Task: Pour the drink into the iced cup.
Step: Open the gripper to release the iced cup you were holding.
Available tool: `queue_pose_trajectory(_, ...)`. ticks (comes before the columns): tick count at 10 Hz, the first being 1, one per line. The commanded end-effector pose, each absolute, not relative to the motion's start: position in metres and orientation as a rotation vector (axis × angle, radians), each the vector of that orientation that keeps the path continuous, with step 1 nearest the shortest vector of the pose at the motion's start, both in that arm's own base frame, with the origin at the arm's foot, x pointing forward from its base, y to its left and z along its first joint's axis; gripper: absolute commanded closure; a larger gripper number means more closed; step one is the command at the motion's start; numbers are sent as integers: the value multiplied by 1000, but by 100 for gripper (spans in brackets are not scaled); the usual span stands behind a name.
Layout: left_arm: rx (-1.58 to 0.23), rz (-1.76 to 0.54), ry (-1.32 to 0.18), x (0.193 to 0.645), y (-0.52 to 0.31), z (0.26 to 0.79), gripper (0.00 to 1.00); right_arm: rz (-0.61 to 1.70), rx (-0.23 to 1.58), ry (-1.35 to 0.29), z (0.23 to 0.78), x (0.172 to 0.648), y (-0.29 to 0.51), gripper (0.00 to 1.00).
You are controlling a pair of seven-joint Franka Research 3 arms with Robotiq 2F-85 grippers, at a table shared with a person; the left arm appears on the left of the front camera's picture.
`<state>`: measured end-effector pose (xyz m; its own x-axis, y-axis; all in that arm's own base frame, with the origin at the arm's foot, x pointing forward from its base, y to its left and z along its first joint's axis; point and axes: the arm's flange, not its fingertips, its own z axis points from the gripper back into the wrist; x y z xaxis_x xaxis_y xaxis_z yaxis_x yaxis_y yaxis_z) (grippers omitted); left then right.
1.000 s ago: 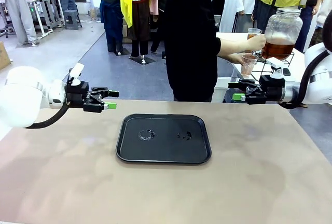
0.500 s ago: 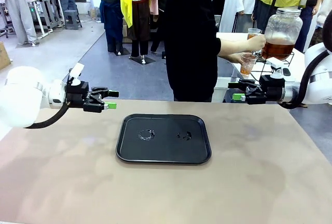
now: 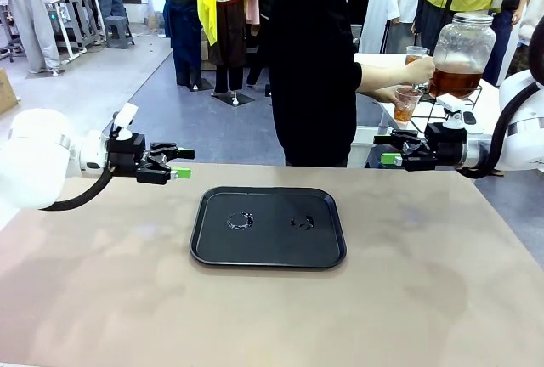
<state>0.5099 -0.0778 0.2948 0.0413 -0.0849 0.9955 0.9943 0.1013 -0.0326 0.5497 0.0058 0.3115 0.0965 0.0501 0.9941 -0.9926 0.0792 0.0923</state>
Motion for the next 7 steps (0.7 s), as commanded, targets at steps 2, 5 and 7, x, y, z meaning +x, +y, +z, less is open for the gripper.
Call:
queue_pose_trajectory(2, -1086, -1144, -1159, 510, -79, 297, 0, 1111, 1170, -1119, 315, 550, 5, 0)
queue_pose_trajectory(5, -1086, -1144, -1159, 510, -79, 297, 0, 1111, 1170, -1119, 315, 550, 5, 0)
queue_pose_trajectory(7, -1086, -1144, -1159, 510, -79, 297, 0, 1111, 1170, -1119, 315, 550, 5, 0)
